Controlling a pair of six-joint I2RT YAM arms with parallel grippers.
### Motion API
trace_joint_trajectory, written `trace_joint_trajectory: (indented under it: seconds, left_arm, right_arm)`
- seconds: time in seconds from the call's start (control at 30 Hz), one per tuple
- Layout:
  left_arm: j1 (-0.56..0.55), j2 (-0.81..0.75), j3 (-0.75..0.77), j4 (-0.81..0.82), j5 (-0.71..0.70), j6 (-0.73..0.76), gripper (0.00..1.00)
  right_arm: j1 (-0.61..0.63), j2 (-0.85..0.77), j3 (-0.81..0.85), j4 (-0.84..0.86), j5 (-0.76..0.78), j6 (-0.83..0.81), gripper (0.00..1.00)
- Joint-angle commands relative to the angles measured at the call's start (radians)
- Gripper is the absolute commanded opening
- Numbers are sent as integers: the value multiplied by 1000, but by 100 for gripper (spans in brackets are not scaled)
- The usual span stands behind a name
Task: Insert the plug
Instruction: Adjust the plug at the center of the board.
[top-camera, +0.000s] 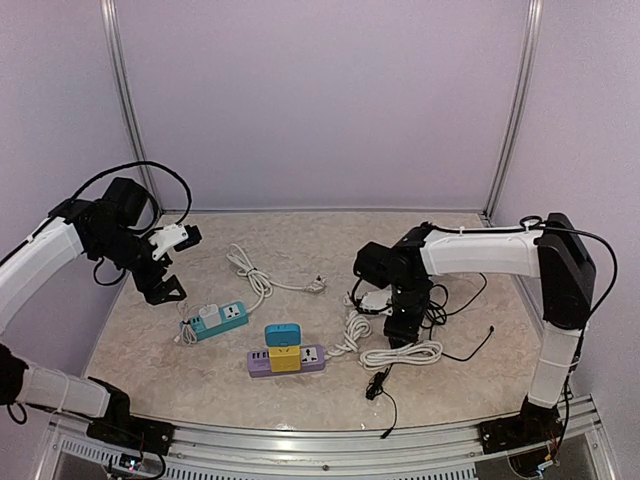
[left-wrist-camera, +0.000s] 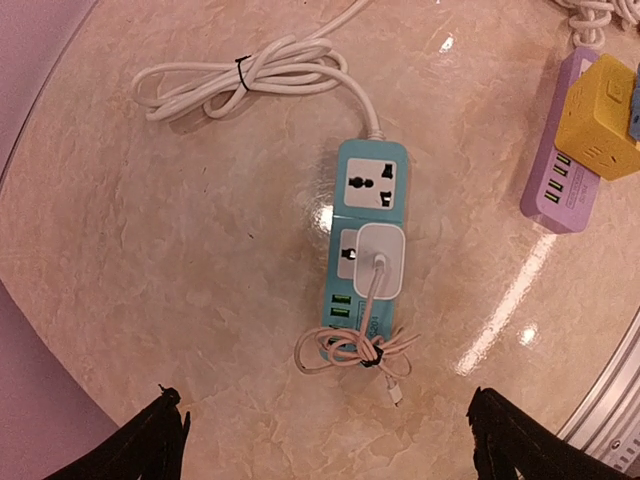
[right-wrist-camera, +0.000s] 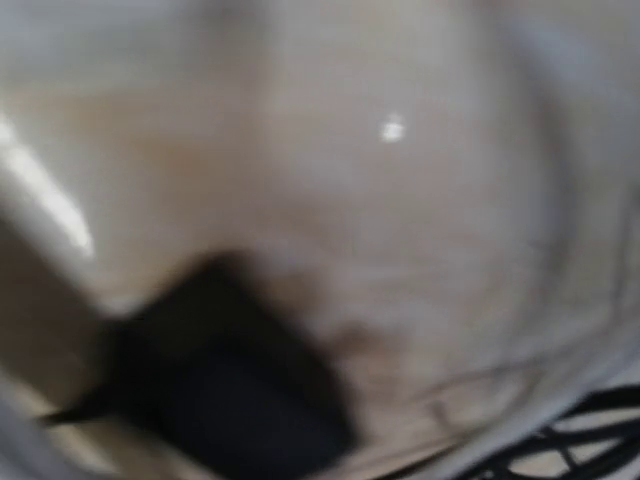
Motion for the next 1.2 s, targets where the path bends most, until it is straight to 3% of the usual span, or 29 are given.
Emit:
trace_joint_trajectory:
  seconds: [0.0,0.27,0.47,0.57,0.7,0.73,0.93,1.17]
  left_arm:
    - [8,24,33,-29,48,-16,96]
    - [7,60,45,-36,54,-20,96]
    - [9,74,47,-35,49,-20,96]
    - [8,80,52,-35,49,-21,96]
    - [8,86,55,-38,49,-26,96]
    - [8,86,54,-40,47,-26,96]
    - [10,74,43,-41,46,-25,96]
    - [15,69,42,-44,46,-24,96]
  right_arm:
    - [86,-64,-103,41,-89,-110,67]
    - [87,1,-104,101,-32,-138,72]
    - [47,52,-89,114,-35,-158,71]
    - [40,72,-85,138,-63,-199,64]
    - [16,122,14,131,-109,-182,41]
    - [13,133,35,132,-116,-179,39]
    - [8,157,95,151,-168,-204,41]
    - [-13,104,93,151,-192,-148,50]
